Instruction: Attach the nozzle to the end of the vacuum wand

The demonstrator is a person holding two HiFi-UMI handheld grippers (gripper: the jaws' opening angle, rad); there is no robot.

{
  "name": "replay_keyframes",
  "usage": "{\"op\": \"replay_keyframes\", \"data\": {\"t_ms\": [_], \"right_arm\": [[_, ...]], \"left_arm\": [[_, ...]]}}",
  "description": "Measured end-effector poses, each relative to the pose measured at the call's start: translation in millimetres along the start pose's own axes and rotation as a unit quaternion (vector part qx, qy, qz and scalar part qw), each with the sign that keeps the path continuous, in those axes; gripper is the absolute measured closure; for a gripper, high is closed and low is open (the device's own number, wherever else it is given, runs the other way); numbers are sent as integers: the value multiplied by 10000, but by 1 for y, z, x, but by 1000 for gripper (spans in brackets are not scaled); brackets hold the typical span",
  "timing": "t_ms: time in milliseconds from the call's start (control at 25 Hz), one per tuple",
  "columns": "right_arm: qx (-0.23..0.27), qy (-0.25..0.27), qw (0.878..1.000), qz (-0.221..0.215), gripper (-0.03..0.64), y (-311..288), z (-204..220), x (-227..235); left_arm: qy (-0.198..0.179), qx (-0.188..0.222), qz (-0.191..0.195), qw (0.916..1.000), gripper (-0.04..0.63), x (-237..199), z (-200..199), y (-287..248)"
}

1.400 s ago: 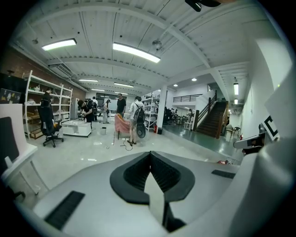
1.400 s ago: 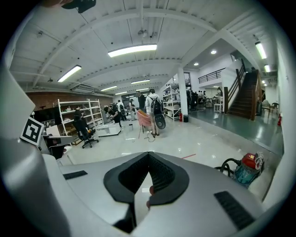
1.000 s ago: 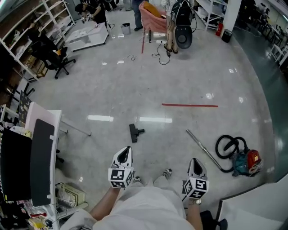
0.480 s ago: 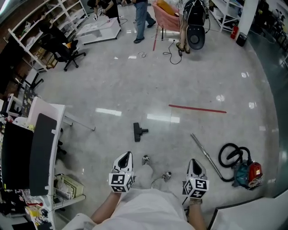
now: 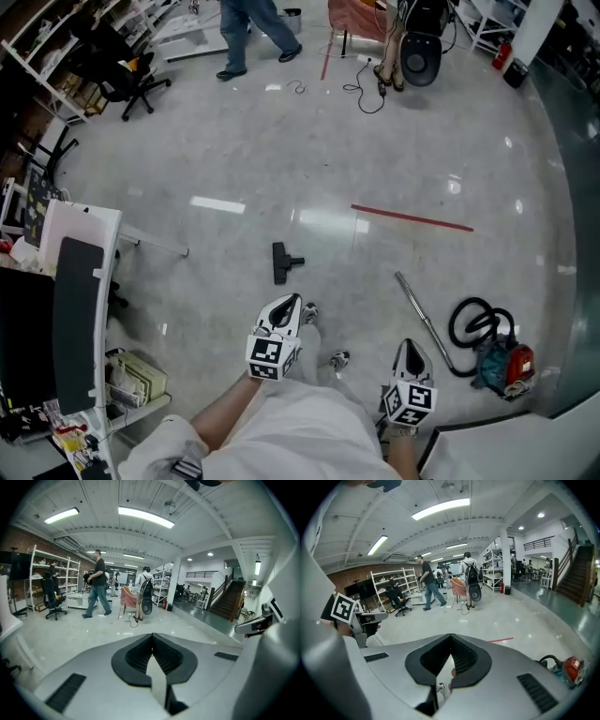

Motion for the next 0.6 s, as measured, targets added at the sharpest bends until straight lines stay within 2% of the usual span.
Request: {"op": "replay_keyframes", "data": {"t_ms": [120,240,600], "right_arm": [[-98,-56,9998,189,614,-22,-13,0],[-126,-6,9996,234,614,-47,-27,-3],[-435,-28,9967,688,614,-90,-36,37]], "left_arm": [[13,46,323,9995,584,-1,-17,-41],[-21,24,487,9988,584,-14,-27,-75],[-356,-430,424,9975,584,-55,-27,-147]]}}
Point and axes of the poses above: the fingertips, and each gripper's own axes: y backward along the fingers, x to its right, z out of its underside, the point moved 9 cm from there along y, backward along the fingers, and after that the axes turned 12 degrees about -z, right-handed, at the moved point
